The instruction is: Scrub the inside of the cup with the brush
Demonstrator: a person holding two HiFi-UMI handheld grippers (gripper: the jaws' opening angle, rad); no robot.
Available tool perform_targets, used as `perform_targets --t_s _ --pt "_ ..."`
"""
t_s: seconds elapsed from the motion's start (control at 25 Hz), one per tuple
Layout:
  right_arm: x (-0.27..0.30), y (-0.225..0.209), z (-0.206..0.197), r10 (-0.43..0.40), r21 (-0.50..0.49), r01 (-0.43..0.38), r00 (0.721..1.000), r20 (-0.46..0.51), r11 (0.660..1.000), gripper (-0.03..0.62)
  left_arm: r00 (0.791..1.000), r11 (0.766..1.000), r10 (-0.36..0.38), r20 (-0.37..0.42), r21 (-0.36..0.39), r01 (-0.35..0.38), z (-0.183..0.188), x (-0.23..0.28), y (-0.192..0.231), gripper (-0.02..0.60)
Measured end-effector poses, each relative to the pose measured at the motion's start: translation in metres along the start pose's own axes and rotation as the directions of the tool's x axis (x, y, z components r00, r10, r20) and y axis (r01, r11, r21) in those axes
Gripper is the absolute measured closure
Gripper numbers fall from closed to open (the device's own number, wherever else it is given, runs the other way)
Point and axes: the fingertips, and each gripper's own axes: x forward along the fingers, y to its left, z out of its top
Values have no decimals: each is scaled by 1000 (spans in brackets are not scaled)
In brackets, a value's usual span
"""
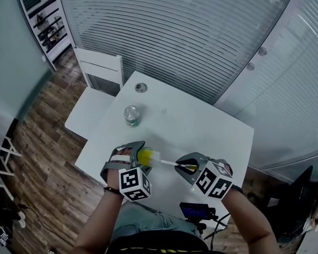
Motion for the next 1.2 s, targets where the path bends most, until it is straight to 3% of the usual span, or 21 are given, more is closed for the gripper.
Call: perform_targets --t_s 0.52,0.92,1.2 --pt "-19 7 17 -90 -151 87 996 -18 985 559 1000 1000 -10 -25 11 10 -4 5 -1 164" --pt "-12 -5 0 -52 -19 52 999 7 998 559 1000 1000 -2 -21 17 3 -5 1 -2 164" --pt "-4 9 -7 -31 -22 30 999 -9 999 560 1000 1000 -4 -16 11 4 -4 0 -3 164"
